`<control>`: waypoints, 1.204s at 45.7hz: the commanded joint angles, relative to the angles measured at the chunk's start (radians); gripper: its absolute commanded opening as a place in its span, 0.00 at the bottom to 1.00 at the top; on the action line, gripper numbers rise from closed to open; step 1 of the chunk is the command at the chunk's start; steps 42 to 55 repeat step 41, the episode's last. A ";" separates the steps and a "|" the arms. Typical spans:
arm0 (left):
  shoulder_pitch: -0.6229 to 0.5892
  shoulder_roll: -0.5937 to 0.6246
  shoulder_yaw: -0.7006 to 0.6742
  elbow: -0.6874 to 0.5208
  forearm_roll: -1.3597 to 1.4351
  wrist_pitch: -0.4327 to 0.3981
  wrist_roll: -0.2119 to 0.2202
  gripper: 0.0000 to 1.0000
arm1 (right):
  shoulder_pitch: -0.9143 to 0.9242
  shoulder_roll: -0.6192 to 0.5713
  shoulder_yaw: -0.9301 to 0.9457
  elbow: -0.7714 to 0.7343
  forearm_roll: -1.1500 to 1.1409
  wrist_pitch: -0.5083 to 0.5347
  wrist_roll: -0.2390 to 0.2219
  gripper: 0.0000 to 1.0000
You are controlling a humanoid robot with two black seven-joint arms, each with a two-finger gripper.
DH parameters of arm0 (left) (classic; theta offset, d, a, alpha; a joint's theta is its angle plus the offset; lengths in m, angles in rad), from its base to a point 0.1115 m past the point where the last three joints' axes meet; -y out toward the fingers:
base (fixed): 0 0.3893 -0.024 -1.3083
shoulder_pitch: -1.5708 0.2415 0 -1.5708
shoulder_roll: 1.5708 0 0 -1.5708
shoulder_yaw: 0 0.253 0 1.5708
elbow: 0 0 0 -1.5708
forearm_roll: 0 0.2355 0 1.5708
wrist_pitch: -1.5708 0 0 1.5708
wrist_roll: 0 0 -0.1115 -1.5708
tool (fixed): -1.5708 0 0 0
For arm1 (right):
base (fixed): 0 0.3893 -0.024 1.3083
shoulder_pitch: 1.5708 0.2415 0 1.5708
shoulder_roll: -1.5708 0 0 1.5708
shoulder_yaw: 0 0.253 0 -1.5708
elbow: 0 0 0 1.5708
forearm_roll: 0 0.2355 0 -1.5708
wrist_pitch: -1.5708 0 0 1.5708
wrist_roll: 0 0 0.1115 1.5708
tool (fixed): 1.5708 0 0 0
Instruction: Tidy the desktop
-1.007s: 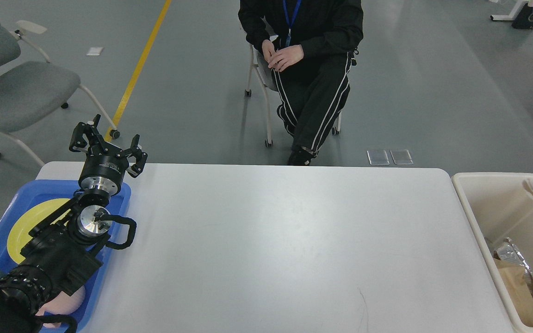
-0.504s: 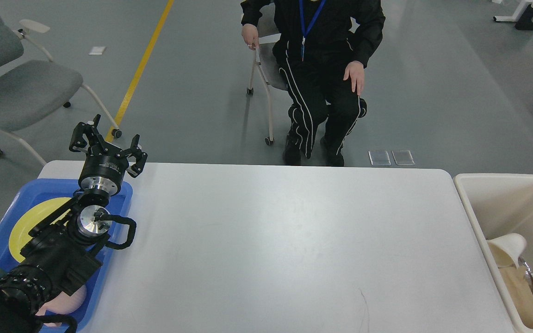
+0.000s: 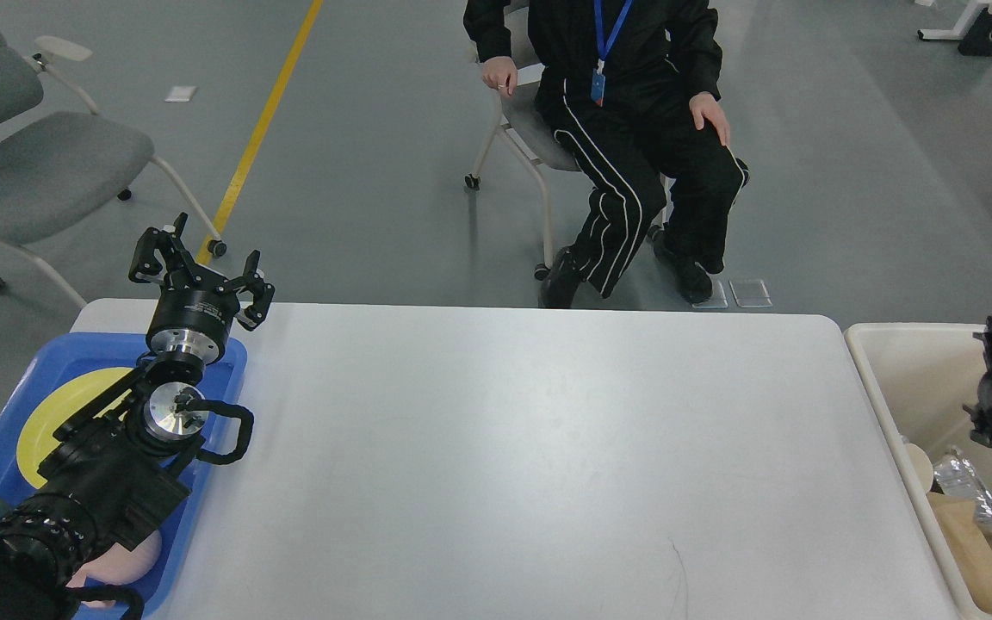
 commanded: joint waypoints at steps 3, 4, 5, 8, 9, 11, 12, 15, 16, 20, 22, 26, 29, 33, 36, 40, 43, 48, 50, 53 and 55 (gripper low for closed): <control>0.000 -0.001 0.000 0.000 0.000 0.000 0.000 0.96 | -0.006 0.036 0.378 0.153 -0.003 0.006 0.105 1.00; 0.000 0.001 0.000 0.000 0.000 0.000 0.000 0.96 | -0.011 0.038 0.404 0.181 -0.003 0.007 0.128 1.00; 0.000 0.001 0.000 0.000 0.000 0.000 0.000 0.96 | -0.015 0.038 0.428 0.207 -0.003 0.007 0.154 1.00; 0.000 -0.001 0.000 0.000 0.000 0.000 -0.001 0.96 | -0.043 0.041 0.478 0.287 -0.004 0.010 0.246 1.00; 0.000 0.001 0.000 0.000 0.000 0.000 -0.001 0.96 | -0.054 0.042 0.488 0.310 -0.004 0.012 0.277 1.00; 0.000 0.001 0.000 0.000 0.000 0.000 0.000 0.96 | -0.072 0.047 0.502 0.348 -0.006 0.015 0.335 1.00; 0.000 0.001 0.000 0.000 0.000 0.000 -0.001 0.96 | -0.078 0.049 0.502 0.364 -0.006 0.016 0.361 1.00; 0.000 0.001 0.000 0.000 0.000 0.000 -0.001 0.96 | -0.087 0.056 0.502 0.379 -0.006 0.016 0.430 1.00; 0.000 0.001 0.000 0.000 0.000 0.000 -0.001 0.96 | -0.089 0.064 0.502 0.379 -0.006 0.015 0.447 1.00; 0.000 0.001 0.000 0.000 0.000 0.000 0.000 0.96 | -0.092 0.096 0.502 0.373 -0.006 0.015 0.492 1.00; 0.000 -0.001 0.000 0.000 0.000 0.000 -0.001 0.96 | -0.104 0.102 0.501 0.373 -0.006 0.016 0.498 1.00; 0.000 -0.001 0.000 0.000 0.000 0.000 -0.001 0.96 | -0.129 0.104 0.496 0.374 -0.007 0.021 0.504 1.00; 0.000 -0.001 0.000 0.000 0.000 0.000 0.000 0.96 | -0.130 0.104 0.492 0.374 -0.006 0.041 0.516 1.00; 0.000 0.001 0.000 0.000 0.000 0.000 0.000 0.96 | -0.130 0.104 0.490 0.373 -0.007 0.062 0.535 1.00; 0.000 0.001 0.000 0.000 0.000 0.000 0.000 0.96 | -0.132 0.105 0.490 0.371 -0.007 0.064 0.547 1.00; 0.000 -0.001 0.000 0.000 0.000 0.000 0.000 0.96 | -0.130 0.113 0.490 0.368 -0.007 0.064 0.555 1.00; 0.000 -0.001 0.000 0.000 0.000 0.000 0.000 0.96 | -0.127 0.116 0.490 0.368 -0.007 0.064 0.555 1.00; 0.000 -0.001 0.000 0.000 0.000 0.000 0.000 0.96 | -0.127 0.116 0.490 0.368 -0.007 0.064 0.555 1.00; 0.000 -0.001 0.000 0.000 0.000 0.000 0.000 0.96 | -0.127 0.116 0.490 0.368 -0.007 0.064 0.555 1.00; 0.000 -0.001 0.000 0.000 0.000 0.000 0.000 0.96 | -0.127 0.116 0.490 0.368 -0.007 0.064 0.555 1.00; 0.000 -0.001 0.000 0.000 0.000 0.000 0.000 0.96 | -0.127 0.116 0.490 0.368 -0.007 0.064 0.555 1.00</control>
